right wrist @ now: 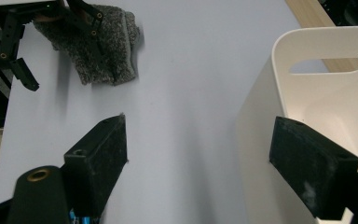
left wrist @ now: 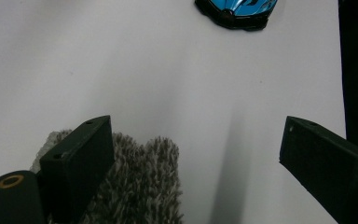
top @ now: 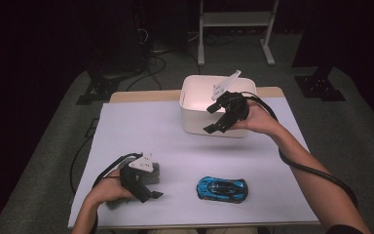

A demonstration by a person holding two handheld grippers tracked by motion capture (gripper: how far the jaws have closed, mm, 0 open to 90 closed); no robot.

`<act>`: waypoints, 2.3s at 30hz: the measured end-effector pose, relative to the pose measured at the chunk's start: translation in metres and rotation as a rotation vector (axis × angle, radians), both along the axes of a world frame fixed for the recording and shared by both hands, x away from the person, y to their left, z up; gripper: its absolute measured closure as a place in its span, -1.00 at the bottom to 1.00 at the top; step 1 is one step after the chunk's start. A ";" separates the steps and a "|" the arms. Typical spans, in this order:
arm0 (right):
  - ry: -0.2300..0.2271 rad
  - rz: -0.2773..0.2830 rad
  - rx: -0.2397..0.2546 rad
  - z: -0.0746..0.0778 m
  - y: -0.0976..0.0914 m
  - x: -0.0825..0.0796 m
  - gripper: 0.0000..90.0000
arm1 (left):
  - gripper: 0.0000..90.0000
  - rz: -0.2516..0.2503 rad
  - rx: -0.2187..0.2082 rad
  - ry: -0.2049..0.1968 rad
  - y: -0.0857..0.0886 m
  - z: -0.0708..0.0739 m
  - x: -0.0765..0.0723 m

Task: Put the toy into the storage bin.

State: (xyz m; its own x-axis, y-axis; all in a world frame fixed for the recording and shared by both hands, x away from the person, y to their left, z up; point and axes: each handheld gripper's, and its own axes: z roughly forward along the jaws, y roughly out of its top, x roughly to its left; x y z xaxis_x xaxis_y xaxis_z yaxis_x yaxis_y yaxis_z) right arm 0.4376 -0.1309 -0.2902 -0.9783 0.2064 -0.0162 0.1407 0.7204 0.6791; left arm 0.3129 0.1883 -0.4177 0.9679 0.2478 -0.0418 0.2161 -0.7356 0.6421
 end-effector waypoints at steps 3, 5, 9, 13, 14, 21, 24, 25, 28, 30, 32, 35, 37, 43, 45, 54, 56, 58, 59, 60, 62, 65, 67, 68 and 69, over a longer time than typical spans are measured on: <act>-0.004 -0.008 0.000 0.002 0.001 0.007 -0.60 | -0.79 -0.005 0.006 0.005 0.000 -0.001 -0.001; -0.009 -0.008 -0.011 0.003 0.002 0.010 -0.59 | -0.80 -0.007 0.008 0.007 0.000 -0.001 -0.001; 0.002 -0.013 -0.022 0.000 0.002 0.019 -0.57 | -0.80 -0.007 0.002 0.008 0.000 -0.001 -0.002; 0.006 -0.018 -0.025 -0.002 0.003 0.027 -0.56 | -0.80 -0.005 -0.001 0.014 0.001 -0.001 -0.003; 0.006 -0.020 -0.025 -0.003 0.004 0.029 -0.56 | -0.80 -0.005 -0.001 0.014 0.001 -0.001 -0.003; 0.012 -0.028 -0.044 -0.011 0.008 0.040 -0.51 | -0.80 -0.013 -0.003 0.017 0.002 0.000 -0.005; 0.012 -0.039 -0.055 -0.016 0.008 0.045 -0.45 | -0.80 -0.015 -0.001 0.019 0.001 0.000 -0.006; 0.010 -0.039 -0.059 -0.017 0.007 0.046 -0.37 | -0.80 -0.015 -0.002 0.020 0.001 -0.001 -0.006; 0.010 -0.049 -0.062 -0.020 0.005 0.050 -0.25 | -0.80 -0.019 0.002 0.022 0.002 0.000 -0.006; 0.013 -0.059 -0.076 -0.021 0.002 0.053 -0.09 | -0.80 -0.019 0.000 0.021 0.002 0.000 -0.006; 0.010 -0.068 -0.089 -0.022 0.000 0.055 0.15 | -0.80 -0.018 -0.003 0.022 0.003 -0.001 -0.006; -0.001 -0.066 -0.125 -0.025 0.000 0.055 0.36 | -0.80 -0.010 0.005 0.025 0.002 -0.002 -0.007; -0.005 -0.060 -0.140 -0.026 0.001 0.055 0.50 | -0.80 -0.010 0.007 0.026 0.002 -0.002 -0.007; -0.006 -0.063 -0.149 -0.029 -0.001 0.055 0.87 | -0.80 -0.016 0.013 0.027 0.001 -0.002 -0.008; -0.004 -0.062 -0.150 -0.029 -0.001 0.055 0.88 | -0.80 -0.014 0.014 0.025 0.001 -0.002 -0.009; 0.006 -0.039 -0.158 -0.028 0.000 0.055 0.90 | -0.80 -0.013 0.012 0.020 0.002 -0.002 -0.010; 0.013 -0.032 -0.159 -0.028 0.000 0.053 0.90 | -0.80 -0.013 0.011 0.020 0.002 -0.002 -0.010; 0.011 -0.030 -0.159 -0.028 0.000 0.052 0.90 | -0.80 -0.012 0.012 0.020 0.002 -0.002 -0.010; 0.014 -0.027 -0.157 -0.028 0.000 0.051 0.90 | -0.80 -0.011 0.012 0.021 0.002 -0.002 -0.010; 0.019 -0.028 -0.152 -0.028 -0.001 0.050 0.90 | -0.80 -0.014 0.014 0.022 0.001 -0.002 -0.010; 0.030 -0.015 -0.153 -0.027 -0.001 0.046 0.90 | -0.80 -0.017 0.018 0.024 0.001 -0.002 -0.010; 0.036 -0.008 -0.158 -0.027 -0.001 0.041 0.90 | -0.80 -0.019 0.023 0.024 0.000 -0.002 -0.010; 0.036 0.003 -0.158 -0.027 -0.001 0.037 0.91 | -0.80 -0.020 0.020 0.022 -0.001 -0.002 -0.010; 0.040 0.006 -0.159 -0.027 -0.001 0.034 0.91 | -0.80 -0.018 0.017 0.023 -0.001 -0.002 -0.010; 0.040 0.012 -0.159 -0.027 -0.001 0.033 0.91 | -0.80 -0.015 0.017 0.024 -0.001 -0.002 -0.010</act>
